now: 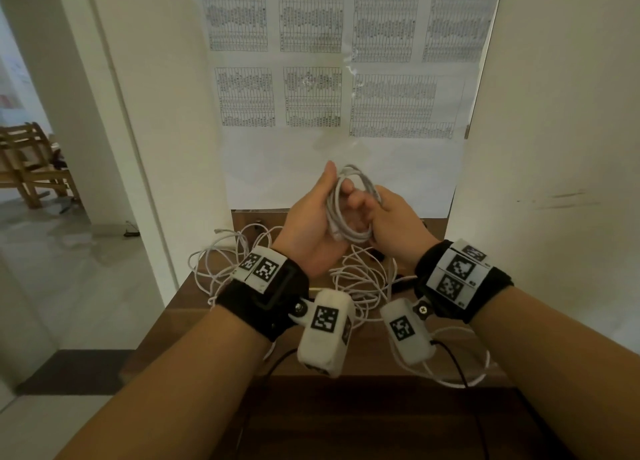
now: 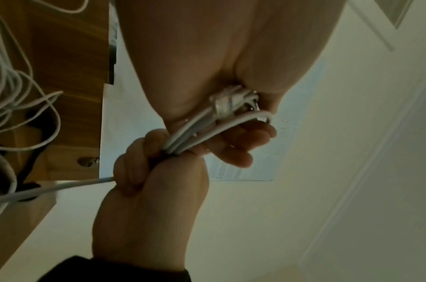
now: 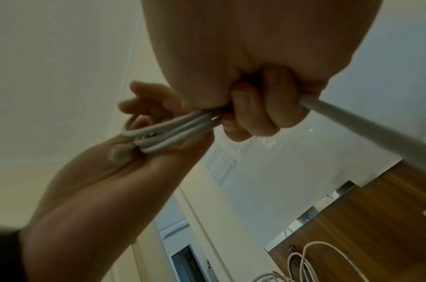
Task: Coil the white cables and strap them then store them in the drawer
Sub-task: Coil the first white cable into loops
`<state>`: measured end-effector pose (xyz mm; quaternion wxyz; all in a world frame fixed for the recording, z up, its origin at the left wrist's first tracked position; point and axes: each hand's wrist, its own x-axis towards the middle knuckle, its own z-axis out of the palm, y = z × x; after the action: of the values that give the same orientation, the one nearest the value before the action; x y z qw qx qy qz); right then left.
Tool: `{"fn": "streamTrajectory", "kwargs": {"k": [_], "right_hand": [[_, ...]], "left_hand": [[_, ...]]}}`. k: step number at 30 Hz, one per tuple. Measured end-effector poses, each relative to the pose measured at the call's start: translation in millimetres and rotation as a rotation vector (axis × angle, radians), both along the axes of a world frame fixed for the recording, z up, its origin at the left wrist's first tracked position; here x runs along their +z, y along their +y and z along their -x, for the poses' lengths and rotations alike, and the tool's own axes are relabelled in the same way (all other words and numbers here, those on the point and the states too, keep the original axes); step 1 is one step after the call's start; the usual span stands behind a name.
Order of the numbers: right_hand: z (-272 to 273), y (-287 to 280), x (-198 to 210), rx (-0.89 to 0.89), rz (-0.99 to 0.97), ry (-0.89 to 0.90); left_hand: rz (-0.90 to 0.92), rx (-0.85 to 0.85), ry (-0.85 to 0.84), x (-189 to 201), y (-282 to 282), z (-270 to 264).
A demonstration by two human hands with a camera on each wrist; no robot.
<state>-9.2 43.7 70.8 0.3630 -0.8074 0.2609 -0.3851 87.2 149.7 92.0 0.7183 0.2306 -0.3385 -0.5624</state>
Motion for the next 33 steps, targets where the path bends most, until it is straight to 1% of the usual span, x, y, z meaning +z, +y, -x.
{"fn": "streamTrajectory", "kwargs": {"k": [3, 5, 8, 10, 11, 12, 14, 15, 17, 18, 21, 22, 23, 25, 27, 28, 29, 30, 31, 33], "right_hand": [[-0.2, -1.1, 1.0, 0.095, -0.139, -0.02], [3.5, 3.3, 4.0, 0.153, -0.192, -0.03], [11.4, 10.4, 4.3, 0.085, -0.172, -0.073], [16.1, 12.6, 1.7, 0.076, -0.17, -0.055], [18.6, 13.6, -0.5, 0.087, -0.168, -0.008], [20.2, 12.9, -4.1, 0.094, -0.141, 0.079], [23.2, 11.7, -10.8, 0.11, -0.031, 0.329], [23.4, 11.6, -13.5, 0.127, 0.029, 0.45], [21.8, 11.8, -16.7, 0.156, 0.104, 0.608], [21.3, 12.3, -15.7, 0.161, 0.15, 0.662], [20.6, 18.2, -3.1, 0.189, 0.306, 0.752], [21.3, 20.1, 2.5, 0.206, 0.343, 0.749], [22.3, 21.4, 8.2, 0.214, 0.382, 0.734], [26.2, 22.1, 18.5, 0.191, 0.44, 0.687], [31.6, 20.5, 26.5, 0.151, 0.45, 0.602], [34.0, 19.6, 29.9, 0.119, 0.449, 0.546], [35.8, 17.3, 32.0, 0.074, 0.458, 0.491], [37.7, 14.8, 33.2, 0.027, 0.477, 0.434], [39.1, 12.6, 33.6, -0.008, 0.486, 0.371], [41.2, 9.8, 30.9, -0.009, 0.439, 0.199]], "left_hand": [[0.062, -0.006, -0.122, 0.0, 3.8, 4.9], [0.072, 0.024, -0.175, 4.6, 5.4, 3.6], [0.071, 0.133, -0.168, 15.9, 7.7, -6.5], [0.083, 0.228, -0.164, 22.2, 7.4, -16.9], [0.09, 0.269, -0.157, 24.6, 6.4, -21.8], [0.097, 0.307, -0.149, 26.6, 5.1, -26.6], [0.096, 0.396, -0.173, 29.0, 2.1, -34.7], [0.087, 0.455, -0.224, 29.1, 1.5, -37.3], [0.071, 0.564, -0.399, 26.9, 0.7, -38.4], [0.059, 0.604, -0.521, 24.1, 0.1, -36.2], [0.015, 0.669, -0.972, 8.2, -4.3, -29.2], [-0.006, 0.658, -1.107, 1.7, -7.5, -29.3], [-0.031, 0.632, -1.209, -3.3, -10.4, -30.0], [-0.057, 0.591, -1.347, -9.8, -13.5, -30.0], [-0.055, 0.581, -1.453, -13.3, -11.8, -26.9], [-0.05, 0.555, -1.47, -15.0, -10.4, -24.3], [-0.039, 0.505, -1.444, -16.1, -8.6, -21.1], [-0.037, 0.434, -1.353, -17.3, -7.8, -18.6], [-0.049, 0.346, -1.205, -17.1, -6.9, -16.1], [-0.101, 0.181, -0.926, -14.1, -4.9, -13.6]]}}
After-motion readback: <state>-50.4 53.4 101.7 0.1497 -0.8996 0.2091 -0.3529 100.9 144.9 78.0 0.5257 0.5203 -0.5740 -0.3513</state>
